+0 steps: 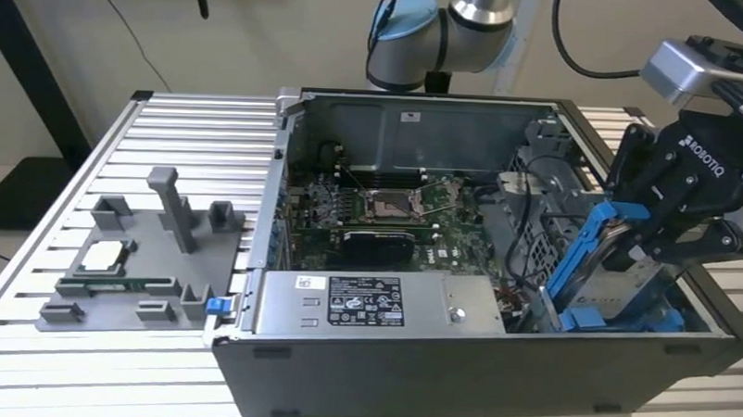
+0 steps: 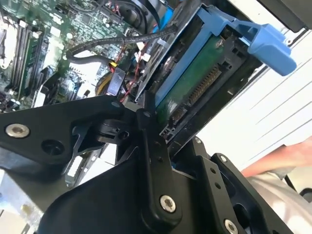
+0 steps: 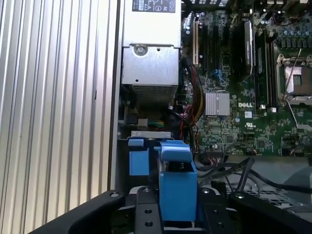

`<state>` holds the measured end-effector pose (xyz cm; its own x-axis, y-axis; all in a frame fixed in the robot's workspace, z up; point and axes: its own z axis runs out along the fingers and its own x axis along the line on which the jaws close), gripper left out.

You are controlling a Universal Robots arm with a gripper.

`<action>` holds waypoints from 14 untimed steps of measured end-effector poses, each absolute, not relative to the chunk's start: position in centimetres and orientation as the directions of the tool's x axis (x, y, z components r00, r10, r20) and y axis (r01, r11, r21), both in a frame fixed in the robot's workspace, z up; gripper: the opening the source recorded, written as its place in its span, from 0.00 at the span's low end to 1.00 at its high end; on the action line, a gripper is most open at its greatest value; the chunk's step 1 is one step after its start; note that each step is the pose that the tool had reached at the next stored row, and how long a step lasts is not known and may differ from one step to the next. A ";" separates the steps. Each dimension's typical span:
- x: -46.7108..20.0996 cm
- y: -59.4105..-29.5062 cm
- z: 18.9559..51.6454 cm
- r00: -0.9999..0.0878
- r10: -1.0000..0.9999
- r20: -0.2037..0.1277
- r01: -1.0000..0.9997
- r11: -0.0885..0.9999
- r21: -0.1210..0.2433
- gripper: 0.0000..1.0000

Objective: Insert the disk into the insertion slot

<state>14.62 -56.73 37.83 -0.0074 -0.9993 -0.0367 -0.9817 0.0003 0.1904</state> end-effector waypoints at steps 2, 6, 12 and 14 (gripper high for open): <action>14.6 -56.9 37.9 -0.007 -0.999 -0.044 -0.982 -0.001 0.189 0.00; 14.7 -56.9 37.9 -0.007 -1.000 0.005 -0.982 0.008 0.190 0.00; 14.7 -56.9 37.9 -0.007 -1.000 0.005 -0.982 0.008 0.190 0.00; 14.7 -56.9 37.9 -0.007 -1.000 0.005 -0.982 0.008 0.190 0.00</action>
<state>14.68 -56.88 37.94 -0.0071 -1.0000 0.0048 -0.9818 0.0079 0.1896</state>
